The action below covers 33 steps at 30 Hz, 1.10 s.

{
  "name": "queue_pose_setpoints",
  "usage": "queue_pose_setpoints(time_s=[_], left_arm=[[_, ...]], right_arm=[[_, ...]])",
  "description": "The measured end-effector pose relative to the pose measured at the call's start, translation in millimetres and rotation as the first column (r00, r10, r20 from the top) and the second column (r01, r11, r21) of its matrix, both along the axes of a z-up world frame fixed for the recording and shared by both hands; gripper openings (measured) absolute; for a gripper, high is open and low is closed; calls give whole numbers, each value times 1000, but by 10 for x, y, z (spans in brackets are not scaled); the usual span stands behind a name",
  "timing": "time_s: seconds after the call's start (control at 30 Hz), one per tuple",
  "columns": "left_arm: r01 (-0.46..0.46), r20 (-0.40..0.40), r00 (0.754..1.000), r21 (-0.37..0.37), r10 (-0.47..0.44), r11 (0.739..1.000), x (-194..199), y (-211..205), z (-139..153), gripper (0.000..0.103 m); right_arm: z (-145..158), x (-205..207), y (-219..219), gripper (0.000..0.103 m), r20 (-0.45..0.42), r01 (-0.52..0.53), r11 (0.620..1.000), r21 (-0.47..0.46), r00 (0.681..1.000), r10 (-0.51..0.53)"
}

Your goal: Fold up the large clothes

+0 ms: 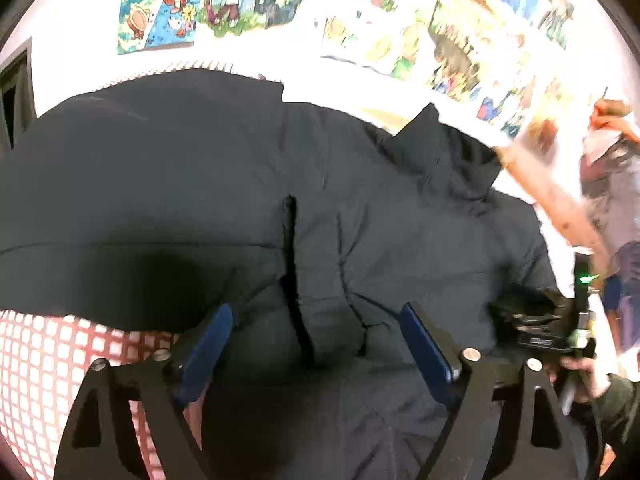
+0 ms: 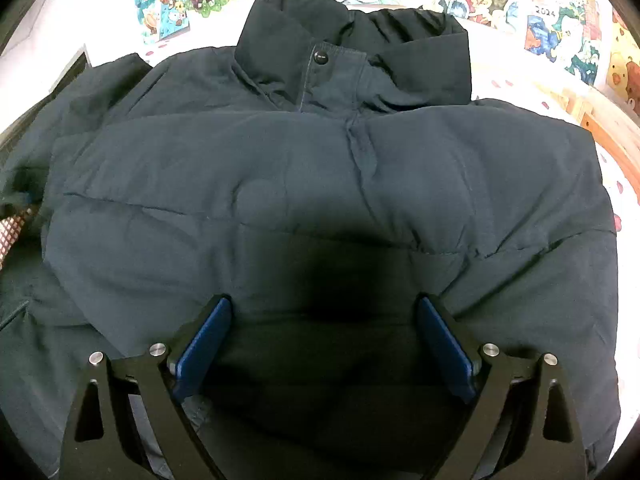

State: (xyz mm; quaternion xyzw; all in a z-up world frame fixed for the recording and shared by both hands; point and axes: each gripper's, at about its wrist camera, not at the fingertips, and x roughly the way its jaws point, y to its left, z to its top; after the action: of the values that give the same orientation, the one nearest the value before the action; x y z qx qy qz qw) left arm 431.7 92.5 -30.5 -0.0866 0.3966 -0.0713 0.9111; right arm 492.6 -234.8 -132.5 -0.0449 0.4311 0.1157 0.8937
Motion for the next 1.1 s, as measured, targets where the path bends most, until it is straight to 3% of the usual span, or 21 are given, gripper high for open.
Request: queue_pose_setpoints(time_s=[0.17, 0.33, 0.43, 0.53, 0.57, 0.7, 0.8, 0.97, 1.03, 1.07, 1.1], left_arm=[[-32, 20, 999, -39, 33, 999, -212, 201, 142, 86], [-189, 142, 971, -41, 193, 981, -598, 726, 386, 90], [-334, 118, 934, -51, 338, 941, -694, 1108, 357, 97], [-436, 13, 896, -172, 445, 883, -749, 1615, 241, 97], [-469, -17, 879, -208, 476, 858, -756, 1756, 207, 97], [-583, -100, 797, -383, 595, 717, -742, 2339, 19, 97], [-629, -135, 754, -430, 643, 648, -647, 2469, -58, 97], [-678, -139, 707, -412, 693, 609, -506, 2504, -83, 92], [-697, -127, 691, -376, 711, 610, -523, 2504, -74, 75], [-707, -123, 687, -343, 716, 619, -505, 2492, -68, 71], [-711, -120, 687, -312, 717, 630, -490, 2483, -60, 59]], right_arm=[[109, -76, 3, 92, 1, 22, 1000, -18, 1000, -22], [425, -130, 131, 92, 50, 18, 996, 82, 999, -22], [588, -103, 479, 92, 73, -24, 994, 103, 997, 16], [623, -2, 808, 92, 57, -30, 993, 117, 998, 23], [632, 56, 971, 92, 46, -33, 990, 134, 999, 27], [598, 180, 1401, 92, 40, -51, 984, 170, 998, 45], [551, 306, 1802, 92, 49, -81, 985, 155, 996, 74], [445, 336, 2156, 92, 93, -100, 992, 77, 991, 93], [391, 343, 2193, 93, 105, -104, 993, 63, 990, 97], [333, 343, 2203, 95, 108, -103, 993, 55, 989, 97], [317, 355, 2201, 96, 107, -103, 993, 54, 990, 97]])
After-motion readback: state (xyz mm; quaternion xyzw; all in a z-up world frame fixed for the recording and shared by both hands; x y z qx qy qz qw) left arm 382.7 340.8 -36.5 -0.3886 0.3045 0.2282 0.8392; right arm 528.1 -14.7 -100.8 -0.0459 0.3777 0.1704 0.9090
